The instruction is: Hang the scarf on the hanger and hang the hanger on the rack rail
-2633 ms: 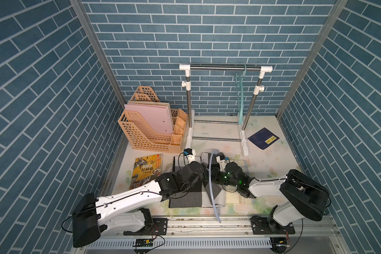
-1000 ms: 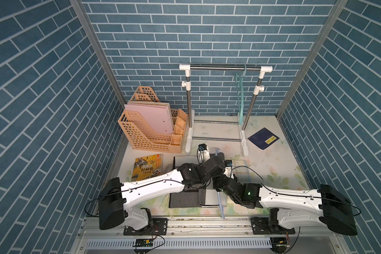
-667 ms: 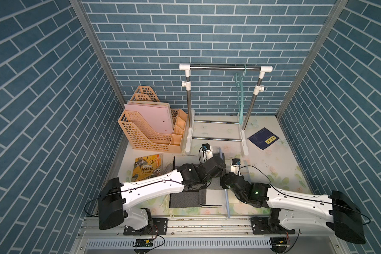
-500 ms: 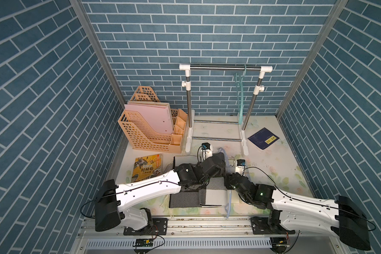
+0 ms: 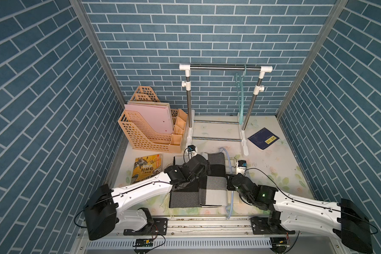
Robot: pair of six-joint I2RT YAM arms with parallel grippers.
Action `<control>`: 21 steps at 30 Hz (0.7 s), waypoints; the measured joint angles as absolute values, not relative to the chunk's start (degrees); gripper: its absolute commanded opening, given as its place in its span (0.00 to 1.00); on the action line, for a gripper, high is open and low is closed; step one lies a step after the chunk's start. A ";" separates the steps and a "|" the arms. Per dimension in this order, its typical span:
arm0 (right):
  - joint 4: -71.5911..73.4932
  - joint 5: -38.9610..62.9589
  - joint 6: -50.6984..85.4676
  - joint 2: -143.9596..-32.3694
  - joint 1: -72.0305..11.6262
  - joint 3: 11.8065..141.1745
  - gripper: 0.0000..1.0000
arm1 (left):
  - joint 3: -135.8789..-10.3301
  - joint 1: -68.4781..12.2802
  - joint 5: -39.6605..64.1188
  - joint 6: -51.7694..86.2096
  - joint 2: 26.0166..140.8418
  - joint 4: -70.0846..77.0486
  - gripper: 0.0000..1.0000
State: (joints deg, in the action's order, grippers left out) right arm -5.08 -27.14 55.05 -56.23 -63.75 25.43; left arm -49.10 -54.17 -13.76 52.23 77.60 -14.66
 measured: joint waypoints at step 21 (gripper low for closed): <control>-4.32 -25.32 55.16 -56.34 -63.72 25.80 0.00 | -48.58 -50.37 -3.95 46.61 91.15 -6.83 0.00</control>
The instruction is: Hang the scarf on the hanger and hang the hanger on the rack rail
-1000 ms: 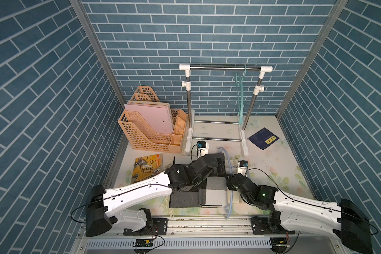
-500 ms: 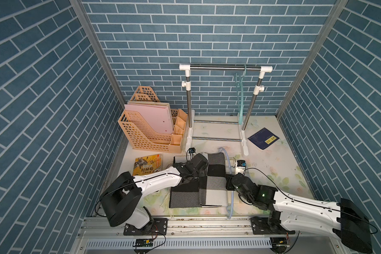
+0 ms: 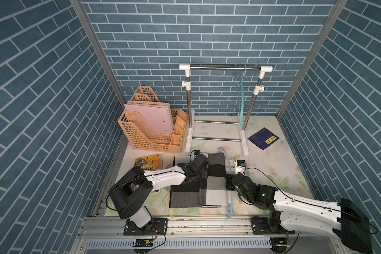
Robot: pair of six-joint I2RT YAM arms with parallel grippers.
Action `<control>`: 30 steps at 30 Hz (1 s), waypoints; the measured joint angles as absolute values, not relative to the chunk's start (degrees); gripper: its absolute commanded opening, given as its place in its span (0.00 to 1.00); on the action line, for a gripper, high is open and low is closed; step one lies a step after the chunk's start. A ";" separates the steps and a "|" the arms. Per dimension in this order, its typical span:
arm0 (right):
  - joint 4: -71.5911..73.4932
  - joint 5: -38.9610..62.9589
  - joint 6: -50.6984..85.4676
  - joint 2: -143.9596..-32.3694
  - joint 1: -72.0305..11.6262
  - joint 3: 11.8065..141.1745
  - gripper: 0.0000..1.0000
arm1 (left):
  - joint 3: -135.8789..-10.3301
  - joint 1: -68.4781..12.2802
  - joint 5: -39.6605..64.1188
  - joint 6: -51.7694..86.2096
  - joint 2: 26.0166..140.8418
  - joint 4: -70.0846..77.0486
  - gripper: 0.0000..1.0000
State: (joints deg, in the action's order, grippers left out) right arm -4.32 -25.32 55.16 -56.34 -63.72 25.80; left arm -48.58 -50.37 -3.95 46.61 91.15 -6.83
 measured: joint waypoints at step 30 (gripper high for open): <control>-2.31 -19.90 55.24 -67.18 -61.65 33.61 0.00 | -40.93 -35.27 -8.75 43.53 63.44 -26.79 0.00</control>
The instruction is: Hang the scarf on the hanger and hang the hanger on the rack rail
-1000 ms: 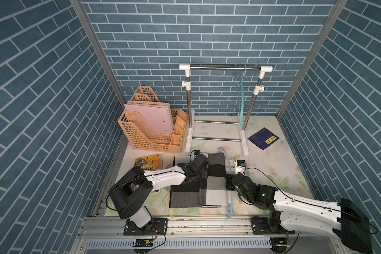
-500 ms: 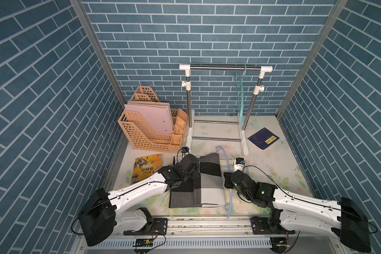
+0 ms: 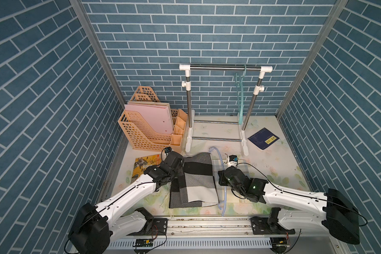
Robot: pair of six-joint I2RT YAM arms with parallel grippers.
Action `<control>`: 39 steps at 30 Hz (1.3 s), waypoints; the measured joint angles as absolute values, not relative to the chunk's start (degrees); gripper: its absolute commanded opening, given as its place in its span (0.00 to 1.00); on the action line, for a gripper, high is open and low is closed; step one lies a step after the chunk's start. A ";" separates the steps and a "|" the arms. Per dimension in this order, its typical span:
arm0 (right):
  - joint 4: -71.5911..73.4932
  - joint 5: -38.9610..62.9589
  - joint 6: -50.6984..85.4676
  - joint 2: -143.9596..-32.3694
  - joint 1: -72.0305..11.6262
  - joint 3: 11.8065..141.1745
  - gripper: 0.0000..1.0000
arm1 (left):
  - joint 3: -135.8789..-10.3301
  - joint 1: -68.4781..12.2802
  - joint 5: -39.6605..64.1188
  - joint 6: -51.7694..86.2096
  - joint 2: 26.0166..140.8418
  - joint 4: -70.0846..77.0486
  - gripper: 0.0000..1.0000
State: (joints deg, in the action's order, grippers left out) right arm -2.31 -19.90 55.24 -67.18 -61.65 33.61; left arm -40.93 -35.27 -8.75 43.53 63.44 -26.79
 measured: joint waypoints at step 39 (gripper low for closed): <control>-1.61 -18.61 54.15 -68.62 -61.21 34.13 0.00 | -27.31 -63.31 -9.26 68.62 59.79 -28.75 0.20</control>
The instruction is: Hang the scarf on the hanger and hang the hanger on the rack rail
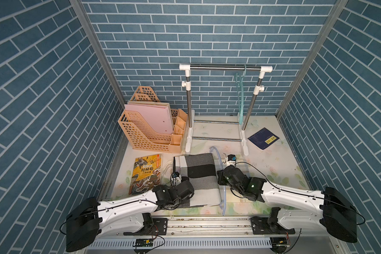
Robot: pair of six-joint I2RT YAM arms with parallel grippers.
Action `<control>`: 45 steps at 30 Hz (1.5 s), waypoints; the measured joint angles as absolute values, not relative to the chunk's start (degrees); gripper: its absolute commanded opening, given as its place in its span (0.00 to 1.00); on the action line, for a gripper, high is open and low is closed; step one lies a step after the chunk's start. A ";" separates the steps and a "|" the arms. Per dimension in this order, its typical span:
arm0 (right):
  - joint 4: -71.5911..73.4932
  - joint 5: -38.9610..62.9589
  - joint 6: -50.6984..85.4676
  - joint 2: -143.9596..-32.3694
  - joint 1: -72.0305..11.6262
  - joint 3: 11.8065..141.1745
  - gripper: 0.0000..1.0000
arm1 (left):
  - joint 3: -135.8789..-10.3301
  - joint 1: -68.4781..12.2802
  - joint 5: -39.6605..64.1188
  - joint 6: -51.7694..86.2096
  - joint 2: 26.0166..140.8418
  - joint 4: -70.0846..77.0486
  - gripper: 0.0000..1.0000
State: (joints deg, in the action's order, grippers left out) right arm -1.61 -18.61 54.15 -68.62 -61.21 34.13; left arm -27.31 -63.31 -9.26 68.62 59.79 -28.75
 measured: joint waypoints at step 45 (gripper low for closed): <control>-7.70 -17.56 51.96 -71.26 -60.69 38.76 0.00 | -31.44 -62.11 -23.90 81.95 43.22 -49.56 0.71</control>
